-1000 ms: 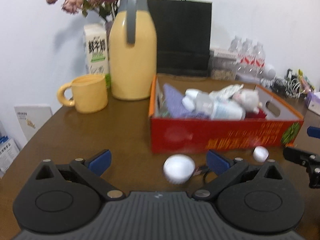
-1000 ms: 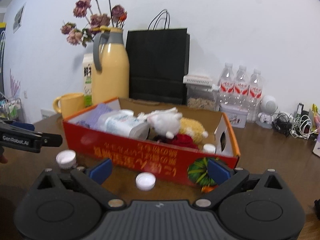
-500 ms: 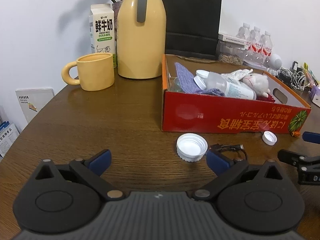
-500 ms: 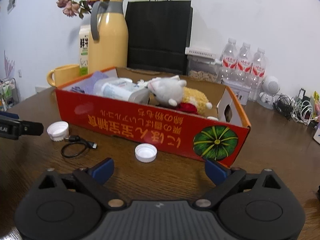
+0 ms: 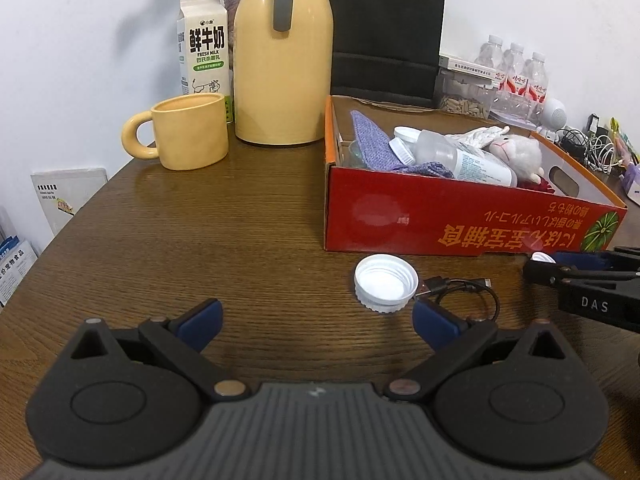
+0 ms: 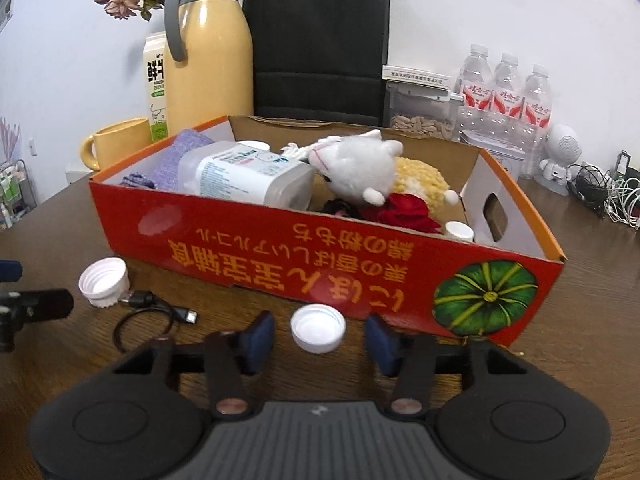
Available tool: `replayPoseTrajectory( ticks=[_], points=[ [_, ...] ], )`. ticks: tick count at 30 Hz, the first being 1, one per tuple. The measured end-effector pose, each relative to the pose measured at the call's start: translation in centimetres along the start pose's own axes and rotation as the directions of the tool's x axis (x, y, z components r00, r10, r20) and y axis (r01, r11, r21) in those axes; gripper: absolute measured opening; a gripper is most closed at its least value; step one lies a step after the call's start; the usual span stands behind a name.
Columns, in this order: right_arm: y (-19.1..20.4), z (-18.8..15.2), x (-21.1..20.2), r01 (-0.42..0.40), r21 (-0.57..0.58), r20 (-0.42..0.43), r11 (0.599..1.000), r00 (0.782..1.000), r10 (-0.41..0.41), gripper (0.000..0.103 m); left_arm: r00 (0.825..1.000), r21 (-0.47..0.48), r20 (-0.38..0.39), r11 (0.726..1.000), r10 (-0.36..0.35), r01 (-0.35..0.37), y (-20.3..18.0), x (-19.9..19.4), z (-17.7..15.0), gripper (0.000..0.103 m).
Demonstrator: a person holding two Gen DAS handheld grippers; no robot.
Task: Organize objects
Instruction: 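Grasp the small white cap with the right gripper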
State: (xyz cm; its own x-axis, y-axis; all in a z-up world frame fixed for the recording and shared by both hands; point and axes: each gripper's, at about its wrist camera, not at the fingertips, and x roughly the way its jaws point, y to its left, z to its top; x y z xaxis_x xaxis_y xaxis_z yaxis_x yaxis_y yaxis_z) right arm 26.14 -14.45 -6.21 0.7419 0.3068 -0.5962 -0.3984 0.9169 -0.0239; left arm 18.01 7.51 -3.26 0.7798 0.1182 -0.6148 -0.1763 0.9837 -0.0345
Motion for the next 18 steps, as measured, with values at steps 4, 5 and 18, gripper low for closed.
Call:
replayPoseTrajectory(
  ticks=[4, 5, 18],
  points=[
    [0.3, 0.0, -0.3, -0.013, -0.01, 0.008, 1.0, 1.0, 0.013, 0.027, 1.0, -0.001, 0.001, 1.0, 0.0, 0.0, 0.0, 0.0, 0.0, 0.103],
    [0.3, 0.0, -0.4, -0.013, -0.009, 0.013, 1.0, 1.0, 0.014, 0.027, 1.0, 0.0, 0.0, 1.0, 0.001, -0.001, 0.0, 0.0, 0.0, 0.103],
    [0.1, -0.2, -2.9, -0.013, -0.02, 0.134, 1.0, 0.991, 0.015, 0.027, 0.999, 0.015, -0.041, 1.0, 0.014, -0.013, -0.5, 1.3, 0.0, 0.103]
  ],
)
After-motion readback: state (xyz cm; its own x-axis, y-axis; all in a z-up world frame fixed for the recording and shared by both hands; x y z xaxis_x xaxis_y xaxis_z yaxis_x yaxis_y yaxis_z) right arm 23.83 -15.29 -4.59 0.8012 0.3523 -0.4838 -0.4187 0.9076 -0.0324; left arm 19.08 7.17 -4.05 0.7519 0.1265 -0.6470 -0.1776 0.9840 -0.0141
